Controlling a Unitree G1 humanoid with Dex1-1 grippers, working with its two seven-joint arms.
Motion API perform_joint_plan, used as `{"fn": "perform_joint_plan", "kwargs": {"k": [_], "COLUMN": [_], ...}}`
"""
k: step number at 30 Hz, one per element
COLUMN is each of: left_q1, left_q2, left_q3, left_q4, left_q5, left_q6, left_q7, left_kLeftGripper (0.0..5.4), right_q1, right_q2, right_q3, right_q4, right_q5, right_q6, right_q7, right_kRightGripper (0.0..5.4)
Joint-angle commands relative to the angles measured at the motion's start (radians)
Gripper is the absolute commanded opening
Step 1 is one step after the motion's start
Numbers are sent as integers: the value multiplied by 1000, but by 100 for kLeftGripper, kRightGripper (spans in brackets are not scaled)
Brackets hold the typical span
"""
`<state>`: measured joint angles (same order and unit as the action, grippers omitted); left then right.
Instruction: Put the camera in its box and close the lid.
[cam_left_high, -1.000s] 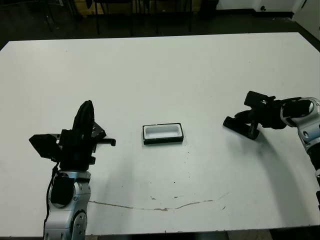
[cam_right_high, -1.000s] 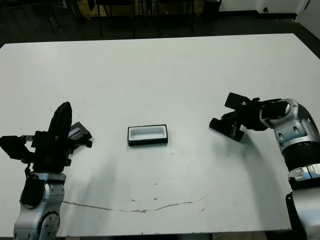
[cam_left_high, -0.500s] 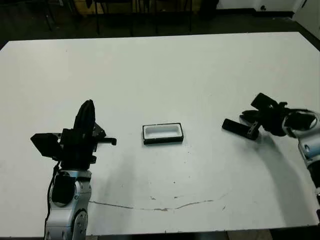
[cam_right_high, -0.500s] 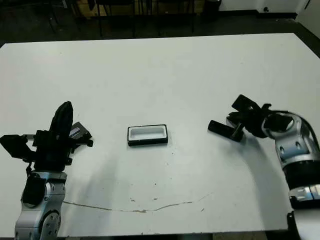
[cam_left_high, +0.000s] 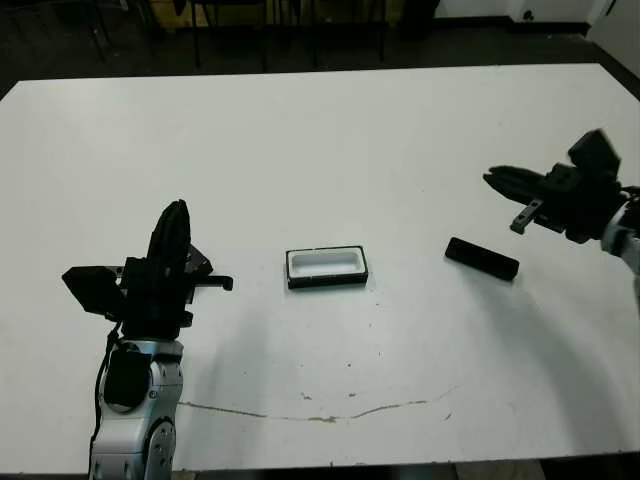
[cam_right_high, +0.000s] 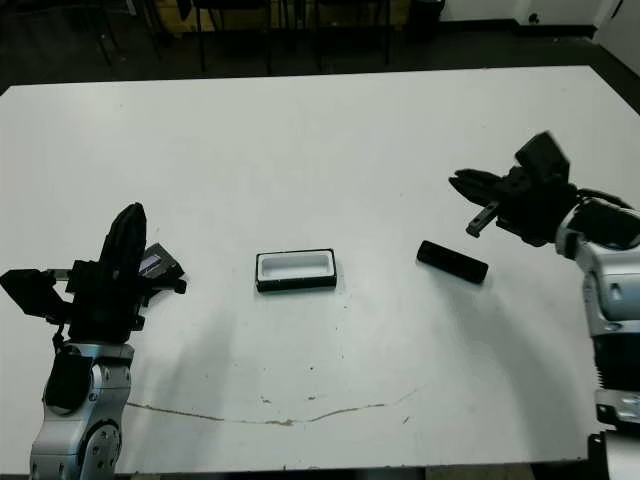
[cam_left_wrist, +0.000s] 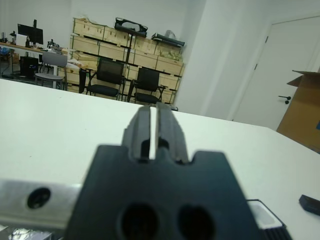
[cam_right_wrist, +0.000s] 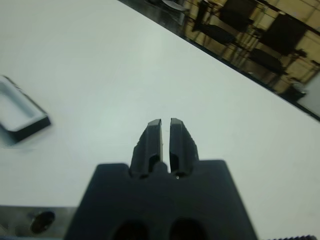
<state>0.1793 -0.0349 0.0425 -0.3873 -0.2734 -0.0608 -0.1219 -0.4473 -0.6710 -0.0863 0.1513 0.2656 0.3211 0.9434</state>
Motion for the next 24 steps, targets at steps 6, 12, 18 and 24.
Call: {"fn": "perform_joint_plan", "kwargs": {"k": [6, 12, 18, 24], "left_q1": [13, 14, 10, 9], "left_q2": [8, 6, 8, 9], "left_q3": [2, 4, 6, 6], "left_q4": [14, 19, 20, 17], "left_q5": [13, -4, -6, 2], "left_q6": [-1, -6, 2, 4], "left_q7": [1, -7, -8, -3], "left_kLeftGripper": [0, 0, 0, 0], "right_q1": [-36, -38, -14, -10], "right_q2": [-124, -122, -151, -144], "right_q3": [93, 140, 167, 180], "right_q4": [73, 168, 114, 148], "right_q5": [0, -18, -51, -85], "right_q6": [26, -40, -51, -62], "right_q7": [244, 341, 359, 340], "right_kRightGripper": [91, 200, 307, 410]}}
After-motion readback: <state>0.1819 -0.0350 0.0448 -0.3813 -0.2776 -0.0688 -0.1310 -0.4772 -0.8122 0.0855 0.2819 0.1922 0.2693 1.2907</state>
